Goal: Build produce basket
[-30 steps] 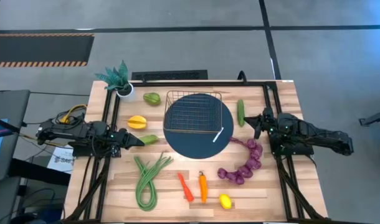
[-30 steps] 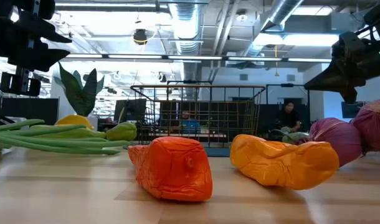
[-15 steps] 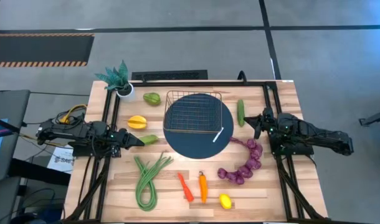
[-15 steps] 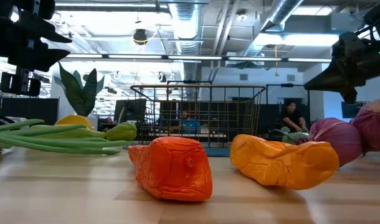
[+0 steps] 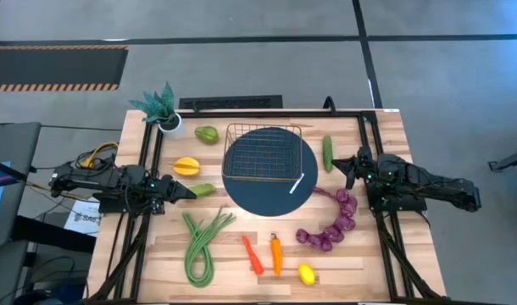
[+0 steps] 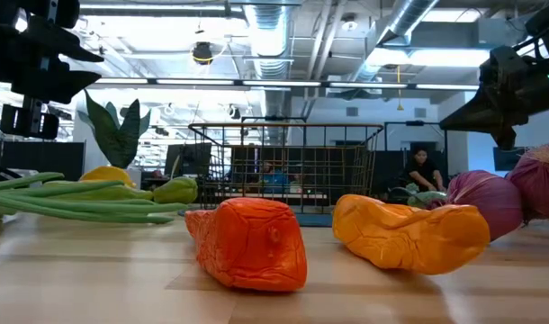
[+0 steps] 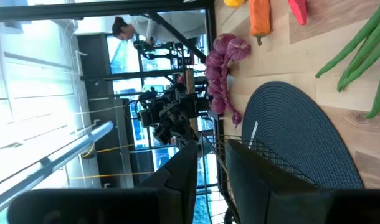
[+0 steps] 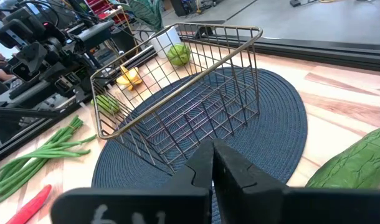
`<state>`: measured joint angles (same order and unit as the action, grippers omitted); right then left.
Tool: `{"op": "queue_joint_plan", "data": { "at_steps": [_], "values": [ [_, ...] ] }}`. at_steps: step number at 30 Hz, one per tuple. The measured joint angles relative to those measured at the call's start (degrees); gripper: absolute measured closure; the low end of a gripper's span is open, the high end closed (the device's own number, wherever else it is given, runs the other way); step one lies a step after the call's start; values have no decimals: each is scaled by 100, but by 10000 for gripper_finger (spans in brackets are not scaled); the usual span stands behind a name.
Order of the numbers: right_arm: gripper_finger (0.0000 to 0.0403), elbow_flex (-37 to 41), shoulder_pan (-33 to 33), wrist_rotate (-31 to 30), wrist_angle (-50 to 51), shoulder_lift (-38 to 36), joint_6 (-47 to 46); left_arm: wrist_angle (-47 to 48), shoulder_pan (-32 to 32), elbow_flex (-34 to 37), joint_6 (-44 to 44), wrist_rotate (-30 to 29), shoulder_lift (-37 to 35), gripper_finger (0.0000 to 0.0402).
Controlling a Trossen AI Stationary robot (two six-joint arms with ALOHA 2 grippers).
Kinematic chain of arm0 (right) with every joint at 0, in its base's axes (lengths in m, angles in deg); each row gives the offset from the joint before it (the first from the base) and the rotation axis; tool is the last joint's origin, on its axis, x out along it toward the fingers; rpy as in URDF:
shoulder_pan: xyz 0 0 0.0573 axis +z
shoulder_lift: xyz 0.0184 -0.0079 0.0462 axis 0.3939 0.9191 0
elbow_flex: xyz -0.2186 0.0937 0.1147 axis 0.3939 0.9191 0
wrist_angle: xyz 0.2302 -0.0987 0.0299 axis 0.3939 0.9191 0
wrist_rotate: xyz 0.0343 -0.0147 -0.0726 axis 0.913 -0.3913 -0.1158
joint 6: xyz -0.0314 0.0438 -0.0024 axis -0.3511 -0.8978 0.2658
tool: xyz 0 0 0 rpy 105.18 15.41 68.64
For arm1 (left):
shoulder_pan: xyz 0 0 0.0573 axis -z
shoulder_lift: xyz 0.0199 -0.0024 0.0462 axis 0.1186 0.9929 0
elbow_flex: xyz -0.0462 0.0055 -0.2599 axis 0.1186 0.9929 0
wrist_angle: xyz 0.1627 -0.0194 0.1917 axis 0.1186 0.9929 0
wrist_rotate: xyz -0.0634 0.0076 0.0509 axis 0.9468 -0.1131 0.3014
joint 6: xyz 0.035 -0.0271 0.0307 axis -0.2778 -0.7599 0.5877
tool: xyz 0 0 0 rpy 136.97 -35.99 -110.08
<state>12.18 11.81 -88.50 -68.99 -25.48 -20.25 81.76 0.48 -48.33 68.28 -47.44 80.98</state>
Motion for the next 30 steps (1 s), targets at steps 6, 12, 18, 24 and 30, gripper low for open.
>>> {"op": "queue_joint_plan", "data": {
  "at_steps": [6,12,18,24,30],
  "values": [
    [373,0,-1,0,-1,0,0,0,0,0,0,0,-1,326],
    [374,2,-1,0,-1,0,2,-82,4,12,-38,-264,0,326],
    [374,2,-1,0,1,0,2,-577,0,34,-880,-682,-4,326],
    [374,2,-1,-1,-1,0,0,-750,0,31,-1115,-543,0,326],
    [374,4,1,0,-45,0,-41,-1505,0,19,-1418,-531,0,326]
  ]
}}
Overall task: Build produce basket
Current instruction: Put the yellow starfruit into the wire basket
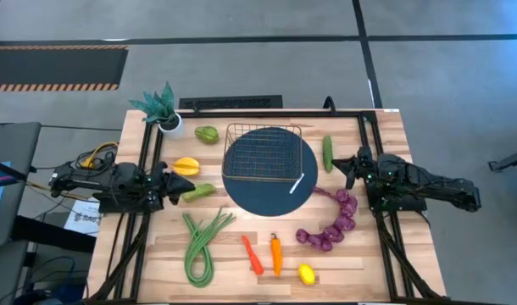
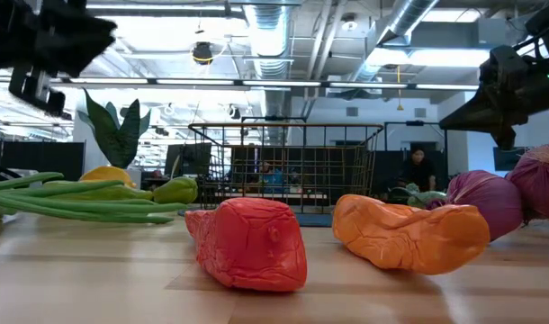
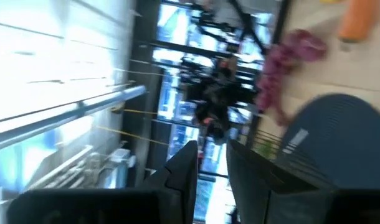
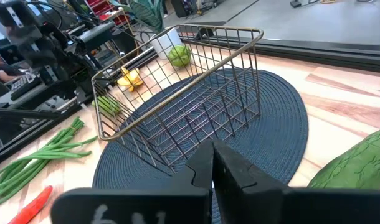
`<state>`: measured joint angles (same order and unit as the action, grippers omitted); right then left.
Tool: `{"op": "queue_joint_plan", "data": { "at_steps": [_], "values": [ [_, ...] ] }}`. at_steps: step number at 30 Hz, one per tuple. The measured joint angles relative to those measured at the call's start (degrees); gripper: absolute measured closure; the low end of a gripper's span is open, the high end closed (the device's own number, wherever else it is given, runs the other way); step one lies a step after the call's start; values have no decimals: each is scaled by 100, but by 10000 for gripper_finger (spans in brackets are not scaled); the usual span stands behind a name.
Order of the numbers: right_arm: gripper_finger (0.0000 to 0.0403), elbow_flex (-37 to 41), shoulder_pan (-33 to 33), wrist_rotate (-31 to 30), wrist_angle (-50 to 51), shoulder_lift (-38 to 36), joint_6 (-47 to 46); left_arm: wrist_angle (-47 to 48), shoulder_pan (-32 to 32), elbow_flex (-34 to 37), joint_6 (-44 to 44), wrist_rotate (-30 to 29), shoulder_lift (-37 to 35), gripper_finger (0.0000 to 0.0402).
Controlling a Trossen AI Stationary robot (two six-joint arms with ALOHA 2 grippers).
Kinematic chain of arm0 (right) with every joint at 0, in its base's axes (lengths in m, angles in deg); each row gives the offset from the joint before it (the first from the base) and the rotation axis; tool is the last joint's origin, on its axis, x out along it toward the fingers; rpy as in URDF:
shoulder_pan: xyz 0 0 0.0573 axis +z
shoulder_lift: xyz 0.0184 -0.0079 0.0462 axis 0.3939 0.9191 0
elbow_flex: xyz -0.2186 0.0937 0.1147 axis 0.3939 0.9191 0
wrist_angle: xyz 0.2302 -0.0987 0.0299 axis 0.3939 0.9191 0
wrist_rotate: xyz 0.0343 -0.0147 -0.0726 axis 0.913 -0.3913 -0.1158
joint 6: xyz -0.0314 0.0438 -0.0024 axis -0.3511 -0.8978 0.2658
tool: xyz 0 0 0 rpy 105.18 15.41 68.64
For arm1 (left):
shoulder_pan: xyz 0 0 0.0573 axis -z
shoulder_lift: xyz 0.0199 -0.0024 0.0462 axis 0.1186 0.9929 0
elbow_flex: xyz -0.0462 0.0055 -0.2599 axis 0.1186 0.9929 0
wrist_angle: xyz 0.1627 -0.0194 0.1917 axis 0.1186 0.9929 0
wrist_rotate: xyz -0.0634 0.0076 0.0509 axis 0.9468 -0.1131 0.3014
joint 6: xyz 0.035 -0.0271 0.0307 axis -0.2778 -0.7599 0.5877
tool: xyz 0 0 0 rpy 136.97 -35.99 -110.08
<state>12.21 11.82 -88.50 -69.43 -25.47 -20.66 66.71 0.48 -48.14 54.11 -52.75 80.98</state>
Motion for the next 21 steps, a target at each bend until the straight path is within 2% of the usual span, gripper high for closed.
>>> {"op": "queue_joint_plan", "data": {
  "at_steps": [9,18,21],
  "values": [
    [374,0,-2,-89,-9,-1,-1004,-622,0,-8,6,-109,-2,326],
    [374,0,-2,-136,-2,0,-1023,-545,0,-14,-97,-153,0,326],
    [374,0,-2,-138,-2,0,-1023,-554,0,-15,-573,-111,0,326]
  ]
}}
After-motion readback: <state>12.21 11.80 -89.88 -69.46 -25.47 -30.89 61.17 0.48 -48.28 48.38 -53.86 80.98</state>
